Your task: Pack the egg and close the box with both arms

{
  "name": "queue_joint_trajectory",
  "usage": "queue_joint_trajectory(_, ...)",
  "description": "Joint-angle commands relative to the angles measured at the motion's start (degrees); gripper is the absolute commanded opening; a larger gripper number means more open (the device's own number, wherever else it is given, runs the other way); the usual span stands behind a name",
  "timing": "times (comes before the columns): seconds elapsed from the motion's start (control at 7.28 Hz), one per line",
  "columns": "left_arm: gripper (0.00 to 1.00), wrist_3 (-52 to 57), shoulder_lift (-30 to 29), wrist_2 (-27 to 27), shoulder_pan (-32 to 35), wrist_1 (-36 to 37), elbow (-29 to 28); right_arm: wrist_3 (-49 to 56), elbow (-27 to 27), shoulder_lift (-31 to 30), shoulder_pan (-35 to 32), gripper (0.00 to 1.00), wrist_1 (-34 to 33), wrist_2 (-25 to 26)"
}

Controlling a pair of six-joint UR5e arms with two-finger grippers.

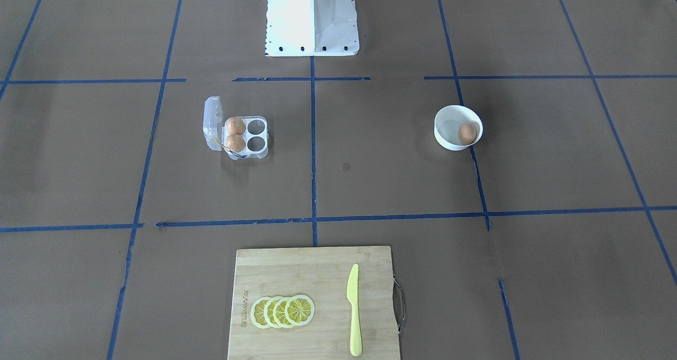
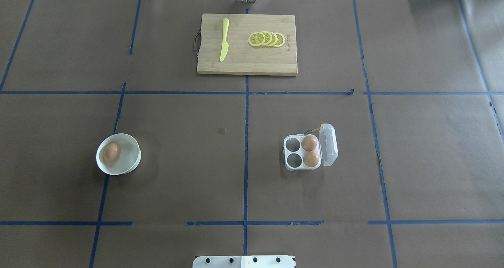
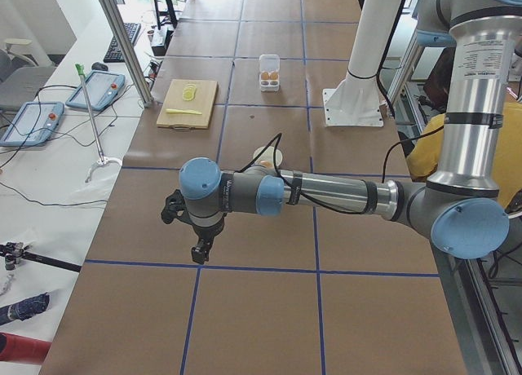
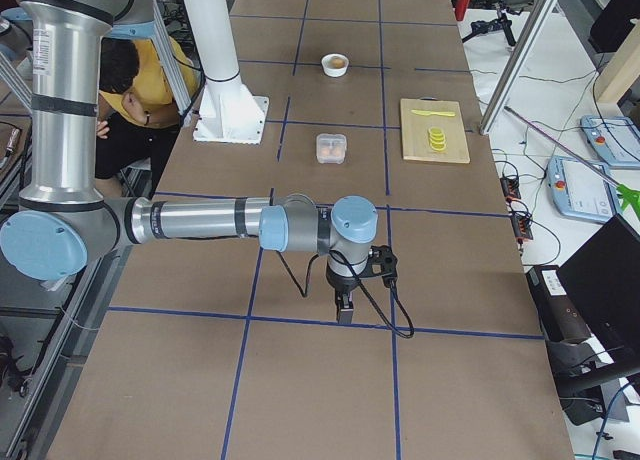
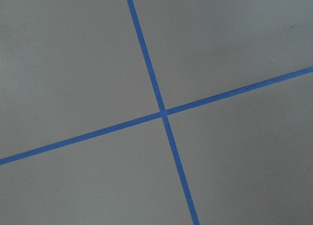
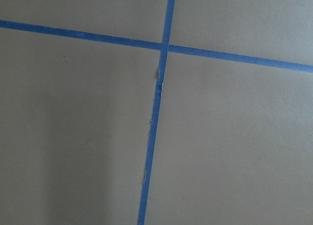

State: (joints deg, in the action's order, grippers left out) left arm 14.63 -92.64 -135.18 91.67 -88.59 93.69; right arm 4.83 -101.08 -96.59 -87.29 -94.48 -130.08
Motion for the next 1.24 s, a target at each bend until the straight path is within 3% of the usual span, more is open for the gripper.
queue_joint_trajectory(0.0,1.00,0.22,-0.17,0.09,-0.09,-0.09,0.00,0.00,0.00,0.00,-0.07,1.00,0.00,0.00)
queue_joint_trajectory(0.69,1.00,-0.31,0.44,0.09,-0.09,-10.78,-0.61,0.00,2.46,0.70,0.02,1.00,4.38,-0.09)
queue_joint_trajectory(1.1,1.00,-0.39,0.00,0.26,-0.44,-27.73,-1.57,-0.17,2.46,1.05,0.11,1.00,14.47,0.18)
